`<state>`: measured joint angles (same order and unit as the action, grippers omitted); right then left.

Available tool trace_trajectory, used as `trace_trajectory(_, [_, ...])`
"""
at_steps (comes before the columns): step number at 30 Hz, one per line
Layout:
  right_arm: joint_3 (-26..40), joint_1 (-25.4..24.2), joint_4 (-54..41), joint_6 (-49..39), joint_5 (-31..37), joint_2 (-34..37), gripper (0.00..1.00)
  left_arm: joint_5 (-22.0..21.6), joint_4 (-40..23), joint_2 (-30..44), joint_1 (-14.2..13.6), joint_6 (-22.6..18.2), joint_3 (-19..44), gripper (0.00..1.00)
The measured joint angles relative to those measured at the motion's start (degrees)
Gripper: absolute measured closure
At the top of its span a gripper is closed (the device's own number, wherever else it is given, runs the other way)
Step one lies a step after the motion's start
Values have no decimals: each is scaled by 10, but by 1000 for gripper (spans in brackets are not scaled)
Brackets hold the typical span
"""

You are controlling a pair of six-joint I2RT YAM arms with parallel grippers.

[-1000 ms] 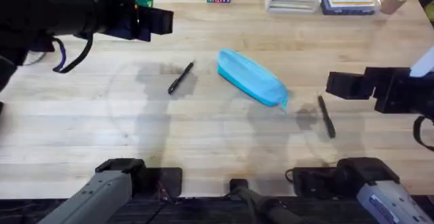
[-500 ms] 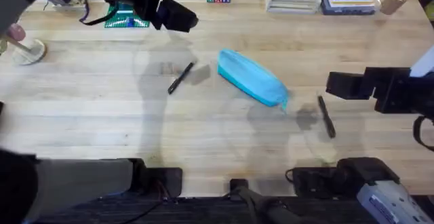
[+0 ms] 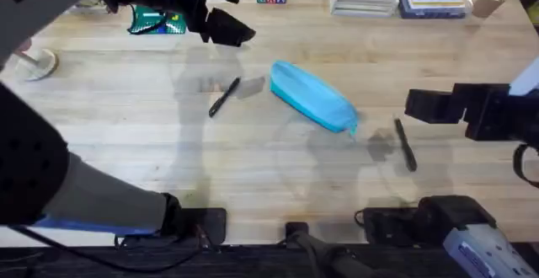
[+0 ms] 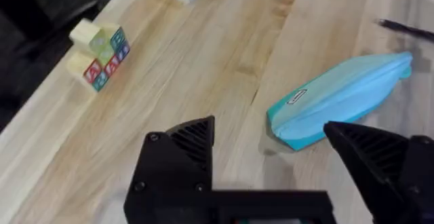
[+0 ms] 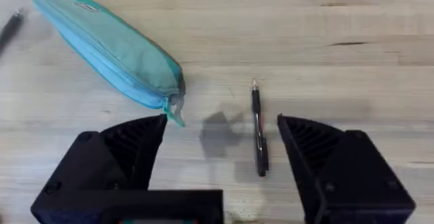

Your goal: Unzip the bag, pick up the pens from the table one at a time and place them inside, then zip the bag closed.

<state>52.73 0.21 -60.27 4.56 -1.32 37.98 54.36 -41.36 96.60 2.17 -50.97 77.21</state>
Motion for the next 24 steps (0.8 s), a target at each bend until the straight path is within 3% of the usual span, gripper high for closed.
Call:
trace_trajectory(2, [0, 0, 0, 0, 0, 0, 5, 93, 5, 33, 0, -96, 0, 8])
trace_trajectory(6, [0, 0, 0, 0, 0, 0, 5, 133, 5, 64, 0, -137, 2, 8])
trace_trajectory(8, [0, 0, 0, 0, 0, 0, 5, 181, 2, 100, 0, -164, 2, 8])
trace_trajectory(18, [0, 0, 0, 0, 0, 0, 5, 216, 3, 102, -3, -228, 2, 8])
trace_trajectory(24, [0, 0, 0, 0, 0, 0, 5, 225, 3, 105, -30, -242, 2, 10])
